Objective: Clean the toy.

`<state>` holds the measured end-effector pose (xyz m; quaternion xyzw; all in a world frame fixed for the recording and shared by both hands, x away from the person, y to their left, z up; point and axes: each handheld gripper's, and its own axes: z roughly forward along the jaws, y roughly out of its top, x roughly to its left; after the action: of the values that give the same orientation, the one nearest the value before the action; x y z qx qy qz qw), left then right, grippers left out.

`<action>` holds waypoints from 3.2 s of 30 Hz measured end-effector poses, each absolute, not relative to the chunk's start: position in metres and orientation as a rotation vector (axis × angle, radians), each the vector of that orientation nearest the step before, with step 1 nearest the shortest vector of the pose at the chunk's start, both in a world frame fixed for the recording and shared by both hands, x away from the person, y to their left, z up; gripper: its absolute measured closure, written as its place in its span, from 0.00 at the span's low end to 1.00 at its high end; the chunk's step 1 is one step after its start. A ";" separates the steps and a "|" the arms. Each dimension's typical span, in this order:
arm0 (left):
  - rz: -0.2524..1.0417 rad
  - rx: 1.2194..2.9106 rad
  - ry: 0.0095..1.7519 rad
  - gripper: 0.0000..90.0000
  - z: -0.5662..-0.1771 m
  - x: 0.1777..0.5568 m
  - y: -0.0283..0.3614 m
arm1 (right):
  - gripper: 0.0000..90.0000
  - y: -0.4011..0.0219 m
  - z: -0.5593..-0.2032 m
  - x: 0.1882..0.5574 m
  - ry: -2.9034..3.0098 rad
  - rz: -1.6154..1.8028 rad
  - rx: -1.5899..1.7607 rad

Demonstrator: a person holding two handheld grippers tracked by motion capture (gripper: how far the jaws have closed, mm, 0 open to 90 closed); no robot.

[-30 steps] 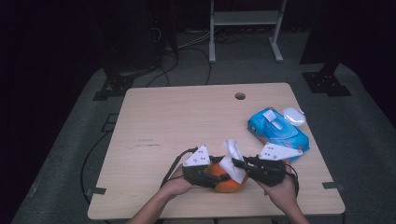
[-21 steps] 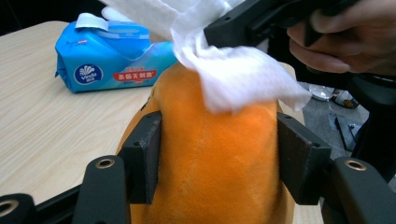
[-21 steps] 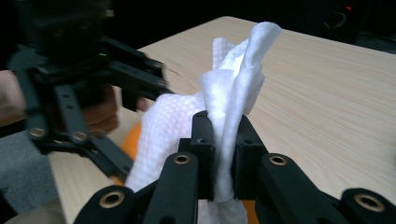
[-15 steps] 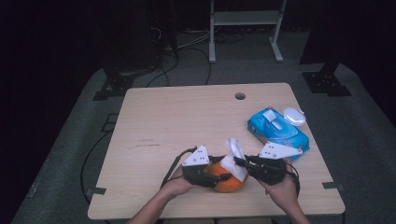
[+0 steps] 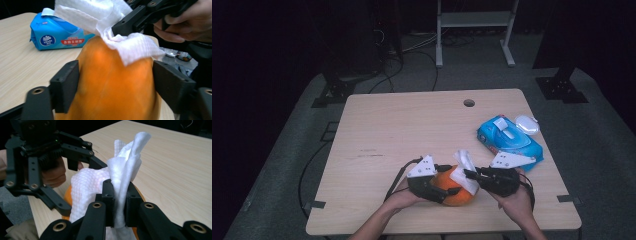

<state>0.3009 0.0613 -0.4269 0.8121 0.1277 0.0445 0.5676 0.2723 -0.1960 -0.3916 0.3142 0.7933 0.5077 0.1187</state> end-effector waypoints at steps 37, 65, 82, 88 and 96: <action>0.163 2.033 0.246 0.49 -0.414 0.302 0.067 | 0.89 -0.201 -0.383 0.270 2.282 1.594 0.922; -0.001 1.958 0.385 0.18 -0.434 0.322 0.079 | 0.89 -0.217 -0.408 0.288 2.363 1.521 1.080; 0.024 2.029 0.316 0.22 -0.452 0.317 0.068 | 0.89 -0.235 -0.413 0.291 2.366 1.451 1.191; 0.059 1.959 0.267 0.48 -0.421 0.310 0.079 | 0.90 -0.232 -0.410 0.288 2.323 1.449 1.167; 0.087 1.999 0.293 0.51 -0.419 0.313 0.085 | 0.90 -0.220 -0.405 0.287 2.316 1.420 1.132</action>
<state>0.3130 0.0851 -0.4190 0.8378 0.1229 0.0362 0.5307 0.2873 -0.2203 -0.4047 0.3827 0.7831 0.4801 0.0991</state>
